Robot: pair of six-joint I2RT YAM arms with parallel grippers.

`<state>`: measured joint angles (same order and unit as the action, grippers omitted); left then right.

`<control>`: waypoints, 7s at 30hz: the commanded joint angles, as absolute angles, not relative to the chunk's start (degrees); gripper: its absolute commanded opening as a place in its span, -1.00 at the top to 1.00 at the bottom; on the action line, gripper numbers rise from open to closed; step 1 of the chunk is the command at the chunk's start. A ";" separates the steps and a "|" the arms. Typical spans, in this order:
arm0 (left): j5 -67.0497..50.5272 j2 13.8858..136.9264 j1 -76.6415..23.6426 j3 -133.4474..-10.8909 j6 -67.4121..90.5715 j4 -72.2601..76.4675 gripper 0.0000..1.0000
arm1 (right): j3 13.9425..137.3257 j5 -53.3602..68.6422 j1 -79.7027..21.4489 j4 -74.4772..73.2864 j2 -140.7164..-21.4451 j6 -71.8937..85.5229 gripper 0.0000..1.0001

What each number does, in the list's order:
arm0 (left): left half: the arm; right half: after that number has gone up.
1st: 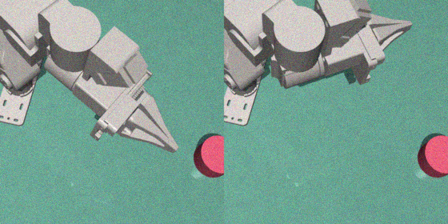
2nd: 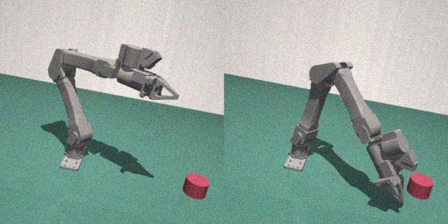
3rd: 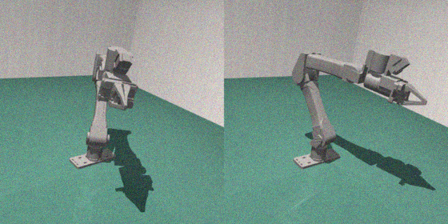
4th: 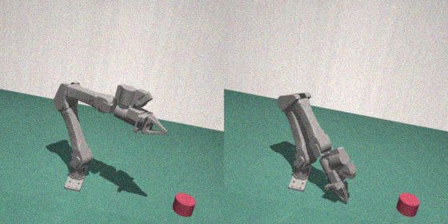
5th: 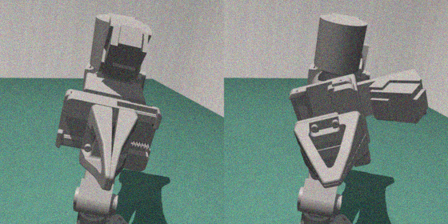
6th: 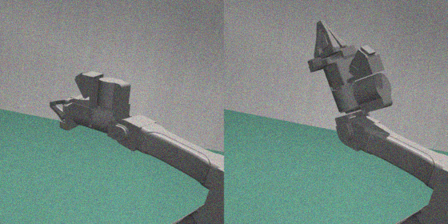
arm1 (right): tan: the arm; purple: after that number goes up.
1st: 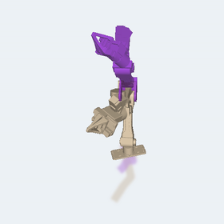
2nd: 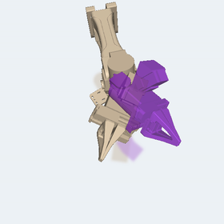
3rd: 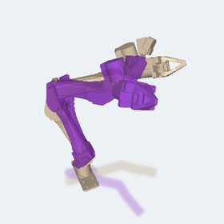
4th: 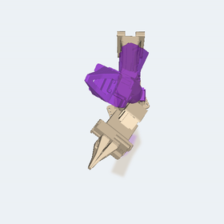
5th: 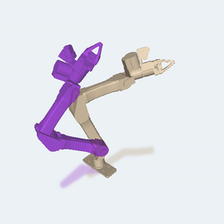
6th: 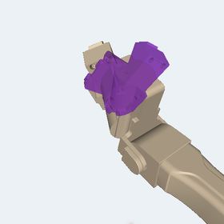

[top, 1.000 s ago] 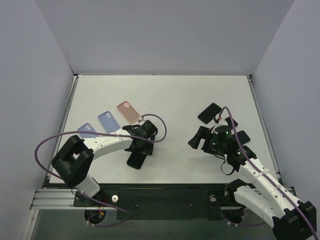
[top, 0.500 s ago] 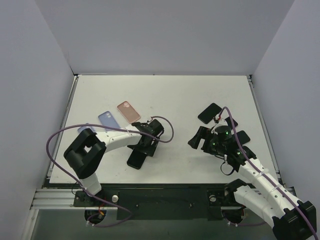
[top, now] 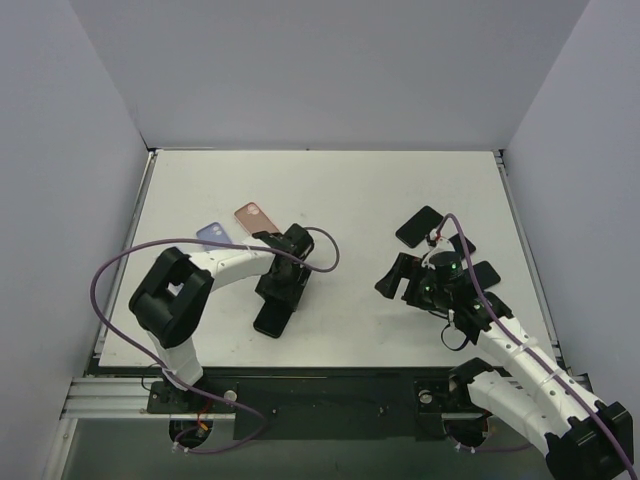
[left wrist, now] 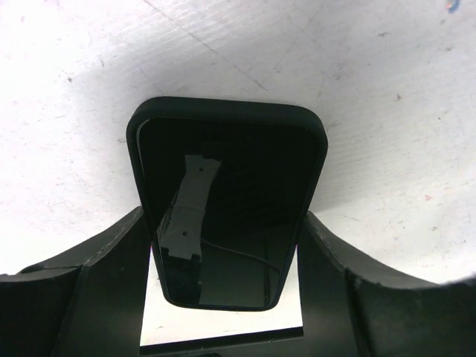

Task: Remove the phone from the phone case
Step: Pick up the phone at the center of the board, then remove the phone case from the phone.

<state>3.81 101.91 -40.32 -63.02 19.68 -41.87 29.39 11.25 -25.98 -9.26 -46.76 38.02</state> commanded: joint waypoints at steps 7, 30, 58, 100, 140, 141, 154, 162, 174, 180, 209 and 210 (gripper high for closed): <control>10.52 95.99 -41.66 -61.96 34.78 -38.93 1.00 | 34.28 8.73 -34.26 -12.40 -50.19 35.59 -0.65; 8.70 66.80 -48.51 -57.13 76.73 -24.70 1.00 | 37.70 11.16 -53.26 16.35 -64.06 42.54 -0.11; 4.68 42.79 -48.17 -37.44 69.34 13.15 -0.72 | 33.05 29.35 -45.79 34.70 -44.03 64.77 1.00; -38.32 54.93 -31.55 -49.13 81.12 30.23 1.00 | 52.55 46.85 -47.02 12.39 -52.55 44.73 0.24; -2.35 47.48 -48.16 -37.99 78.51 46.22 1.00 | 55.84 5.46 -53.44 -2.84 -48.79 33.88 0.08; -0.55 46.77 -48.25 -37.01 77.79 47.01 1.00 | 53.98 7.62 -53.52 3.80 -46.52 35.93 0.01; 15.37 53.44 -53.00 -32.96 76.12 65.74 1.00 | 42.90 15.12 -55.63 34.98 -44.65 52.91 -0.18; 16.96 51.60 -53.09 -34.80 75.50 62.84 1.00 | 43.14 7.38 -56.07 17.28 -37.62 47.47 -0.08; 15.03 48.60 -52.91 -34.71 75.23 55.28 1.00 | 57.12 15.99 -53.18 8.79 -41.91 51.50 0.32; 13.89 50.27 -52.91 -35.68 75.50 56.86 1.00 | 58.36 17.14 -51.86 10.54 -44.38 52.64 0.34; 13.45 51.33 -52.73 -35.24 76.55 59.15 1.00 | 55.72 16.08 -50.80 9.14 -43.77 51.15 0.20; 12.93 51.42 -52.73 -35.42 76.64 58.98 1.00 | 55.64 16.17 -50.80 9.31 -44.03 51.50 0.20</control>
<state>14.70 51.59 -52.82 -31.97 75.42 52.12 55.70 15.09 -51.03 4.93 -43.48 51.11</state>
